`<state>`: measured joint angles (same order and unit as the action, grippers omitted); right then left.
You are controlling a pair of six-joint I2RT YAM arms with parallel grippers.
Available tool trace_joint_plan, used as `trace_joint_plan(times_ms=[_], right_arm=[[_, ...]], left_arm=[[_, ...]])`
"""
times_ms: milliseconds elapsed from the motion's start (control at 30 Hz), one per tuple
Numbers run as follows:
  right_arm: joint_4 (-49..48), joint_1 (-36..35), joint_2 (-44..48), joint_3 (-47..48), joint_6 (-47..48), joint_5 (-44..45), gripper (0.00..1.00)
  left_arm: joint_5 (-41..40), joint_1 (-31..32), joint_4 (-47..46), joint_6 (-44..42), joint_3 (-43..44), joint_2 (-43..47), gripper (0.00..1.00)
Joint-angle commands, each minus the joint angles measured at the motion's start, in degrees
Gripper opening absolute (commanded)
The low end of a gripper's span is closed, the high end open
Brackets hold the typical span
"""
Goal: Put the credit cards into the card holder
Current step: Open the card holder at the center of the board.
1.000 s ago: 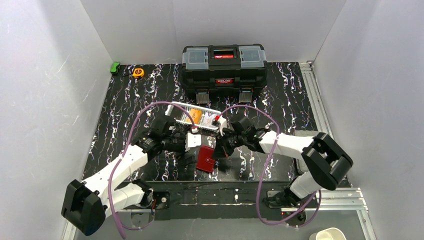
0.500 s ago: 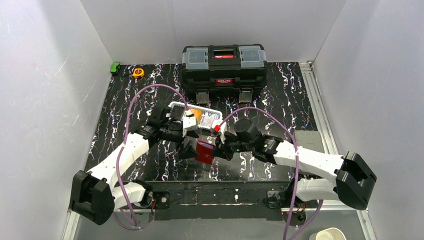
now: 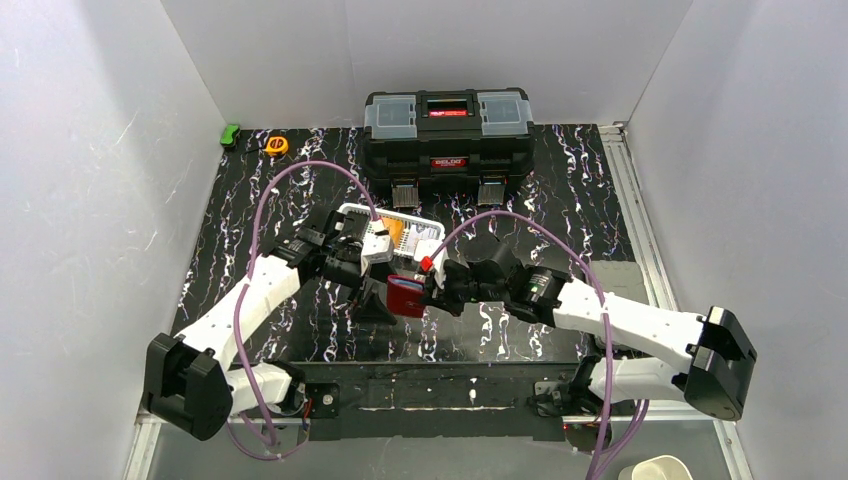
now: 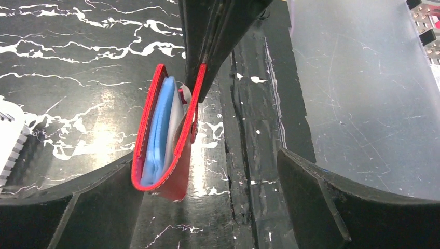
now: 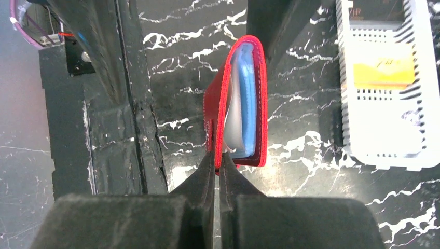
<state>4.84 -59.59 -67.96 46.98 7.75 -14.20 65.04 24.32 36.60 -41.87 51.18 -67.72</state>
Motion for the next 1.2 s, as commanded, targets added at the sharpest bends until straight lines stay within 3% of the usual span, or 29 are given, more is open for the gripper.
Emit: trace_joint_plan(times_ms=[0, 133, 400, 467, 500, 533, 667, 700, 767, 833, 933, 1100, 1167], right_arm=[[1.0, -1.7, 1.1, 5.6, 3.8, 0.8, 0.01], [2.1, -2.5, 0.5, 7.0, 4.6, 1.2, 0.01], [2.4, -3.2, -1.2, 8.2, 5.3, 1.4, 0.01], [2.5, -3.3, -1.3, 8.2, 5.7, 1.8, 0.01], [2.5, -3.3, -1.3, 8.3, 5.7, 1.8, 0.01], [2.5, -3.3, -1.4, 8.3, 5.7, 2.0, 0.01], [2.1, -3.2, -2.7, 9.7, 3.0, 7.7, 0.02], [2.5, -3.1, -3.1, 10.1, 2.0, 9.7, 0.08], [1.9, -2.7, -3.2, 10.1, -1.9, 15.9, 0.38], [1.9, -1.2, -2.7, 10.0, -8.8, 20.0, 0.58], [2.4, 0.6, -1.4, 9.3, -16.2, 23.3, 0.71], [5.0, 1.0, -2.0, 11.5, -26.2, 31.0, 0.97], [8.5, 1.6, -2.2, 13.1, -33.2, 35.1, 0.98]], left_arm=[[1.2, -0.1, 2.1, -2.0, 1.3, 0.5, 0.92], [0.0, -0.1, -4.4, 2.2, -0.1, 1.9, 0.88], [3.2, -0.1, -0.6, 2.3, 2.5, 0.5, 0.46], [3.3, -0.1, 2.1, 0.5, 3.0, 0.6, 0.27], [2.9, -0.1, 2.7, 0.4, 3.0, 0.6, 0.06], [2.6, -0.1, 2.8, 0.7, 3.0, 0.7, 0.00], [0.8, -0.1, 1.2, 3.4, 2.8, 1.1, 0.00], [-0.2, -0.1, -0.6, 5.8, 2.5, 1.5, 0.00], [-6.0, -0.1, -8.9, 12.4, 0.4, 3.4, 0.00], [-13.4, -0.1, -19.9, 22.9, -4.8, 8.3, 0.00], [-23.0, -0.1, -29.9, 32.3, -8.6, 12.5, 0.00], [-28.0, -0.1, -29.6, 39.0, -6.1, 13.3, 0.00], [-29.1, 0.3, -30.4, 39.0, -6.2, 14.6, 0.00]])
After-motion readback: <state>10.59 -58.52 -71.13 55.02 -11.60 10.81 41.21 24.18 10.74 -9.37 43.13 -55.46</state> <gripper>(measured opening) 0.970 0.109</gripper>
